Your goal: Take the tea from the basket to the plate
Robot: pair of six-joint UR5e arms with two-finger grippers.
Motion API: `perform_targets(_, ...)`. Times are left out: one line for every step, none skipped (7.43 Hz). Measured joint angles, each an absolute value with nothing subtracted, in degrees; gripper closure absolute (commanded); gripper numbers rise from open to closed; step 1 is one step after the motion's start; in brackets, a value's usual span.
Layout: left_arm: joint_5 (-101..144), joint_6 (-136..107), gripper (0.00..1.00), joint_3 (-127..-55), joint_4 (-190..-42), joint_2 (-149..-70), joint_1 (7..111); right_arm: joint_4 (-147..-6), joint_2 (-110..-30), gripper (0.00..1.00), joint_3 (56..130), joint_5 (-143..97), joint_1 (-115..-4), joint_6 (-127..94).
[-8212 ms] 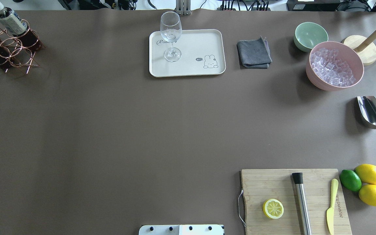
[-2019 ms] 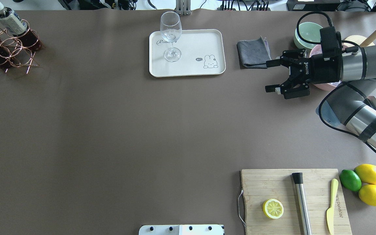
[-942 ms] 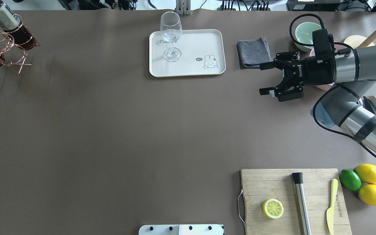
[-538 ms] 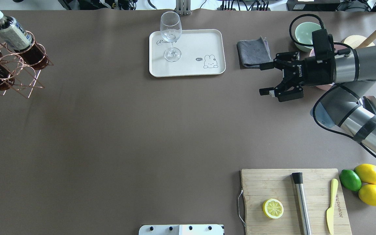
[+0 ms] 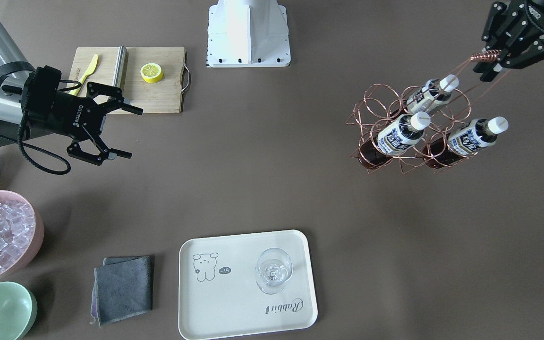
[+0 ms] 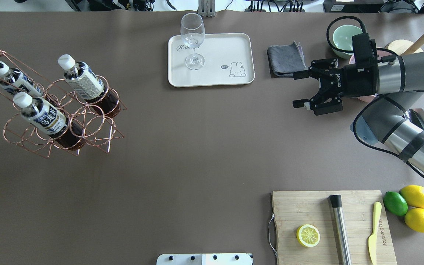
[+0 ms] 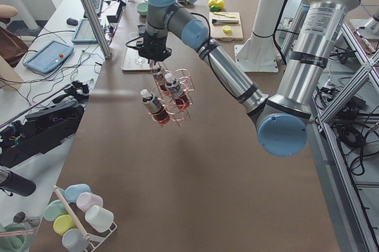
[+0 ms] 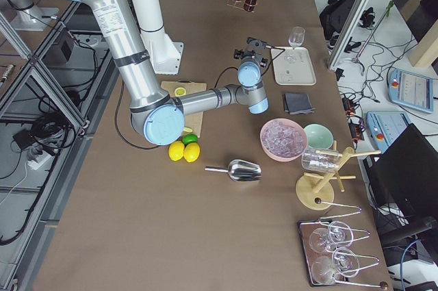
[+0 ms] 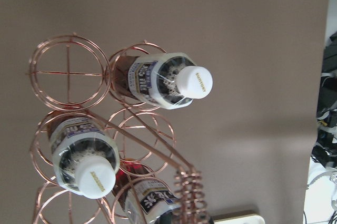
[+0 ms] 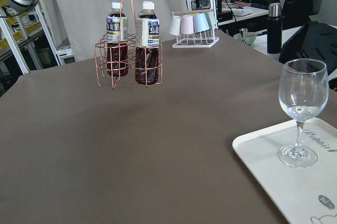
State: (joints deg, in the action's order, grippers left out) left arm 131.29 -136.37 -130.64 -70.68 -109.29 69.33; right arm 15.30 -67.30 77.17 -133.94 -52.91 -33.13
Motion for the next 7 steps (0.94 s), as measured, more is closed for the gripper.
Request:
perform_targets(129.85,-142.13,1.0,-133.04,-65.11,-112.99,65.12,15.3,-67.29,0.01,77.17,-133.94,-52.91,-33.13)
perform_targets(127.98,-147.41,1.0,-133.65,-61.44,-117.61,60.37,15.34,-67.29,0.01,77.17,-133.94,-52.91,-33.14)
perform_targets(124.47,-151.94,1.0,-132.83,-59.26,-122.66,54.94,15.37,-67.27,0.01,77.17,-133.94,-52.91,-33.14)
perform_targets(121.42,-154.59,1.0,-130.0,-58.14,-127.34,50.18,15.38,-67.25,0.01,77.17,-133.9,-52.91,-33.13)
perform_targets(119.44,-156.63,1.0,-125.75,-57.67,-132.69,46.71,15.38,-67.2,0.01,77.17,-133.87,-52.88,-33.08)
perform_targets(118.17,-157.8,1.0,-121.96,-57.54,-136.91,43.65,15.35,-67.18,0.01,77.17,-133.82,-52.67,-32.95)
perform_targets(116.97,-158.61,1.0,-118.68,-57.55,-140.51,41.05,15.32,-67.16,0.01,77.17,-133.78,-52.31,-32.56)
